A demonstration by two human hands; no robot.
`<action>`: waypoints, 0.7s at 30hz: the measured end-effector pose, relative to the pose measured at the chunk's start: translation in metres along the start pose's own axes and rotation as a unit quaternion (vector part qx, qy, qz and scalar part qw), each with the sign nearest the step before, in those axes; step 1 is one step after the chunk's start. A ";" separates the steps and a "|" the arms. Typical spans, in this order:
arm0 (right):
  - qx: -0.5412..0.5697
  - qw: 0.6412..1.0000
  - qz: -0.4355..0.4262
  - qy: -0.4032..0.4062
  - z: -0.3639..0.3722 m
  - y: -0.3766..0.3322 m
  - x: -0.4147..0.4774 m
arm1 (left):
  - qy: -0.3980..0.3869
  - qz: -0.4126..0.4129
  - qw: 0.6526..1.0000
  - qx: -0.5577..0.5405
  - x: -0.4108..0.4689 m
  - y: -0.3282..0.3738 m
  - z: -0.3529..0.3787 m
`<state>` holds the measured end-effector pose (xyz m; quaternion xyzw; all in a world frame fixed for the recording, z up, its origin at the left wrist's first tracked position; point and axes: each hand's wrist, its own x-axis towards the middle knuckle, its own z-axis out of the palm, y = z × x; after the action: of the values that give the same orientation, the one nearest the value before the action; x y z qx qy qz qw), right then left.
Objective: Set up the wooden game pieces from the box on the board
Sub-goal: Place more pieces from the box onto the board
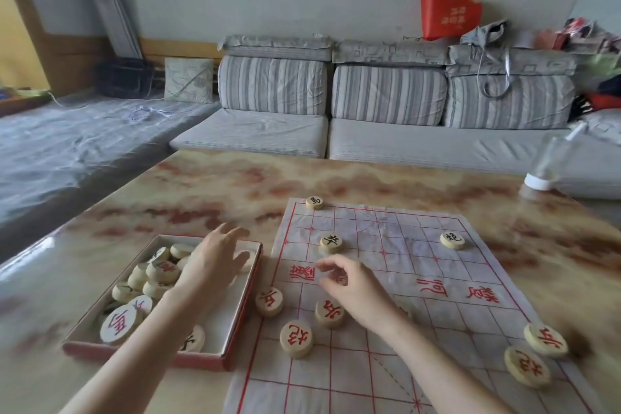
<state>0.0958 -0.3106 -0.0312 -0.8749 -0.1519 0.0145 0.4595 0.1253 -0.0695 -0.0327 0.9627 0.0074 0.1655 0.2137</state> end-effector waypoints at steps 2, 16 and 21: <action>-0.004 1.000 -0.010 -0.012 0.004 -0.012 -0.002 | -0.006 -0.020 1.000 0.007 -0.013 -0.014 -0.016; -0.019 0.998 -0.042 -0.045 0.043 -0.057 -0.010 | -0.028 -0.007 0.999 0.025 -0.054 -0.024 -0.039; -0.020 0.994 -0.069 -0.077 0.065 -0.077 -0.005 | 0.044 -0.024 0.998 -0.034 -0.059 -0.041 -0.075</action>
<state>0.0612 -0.2188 -0.0069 -0.8675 -0.2473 0.0472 0.4291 0.0473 -0.0066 -0.0041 0.9461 0.0339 0.2031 0.2499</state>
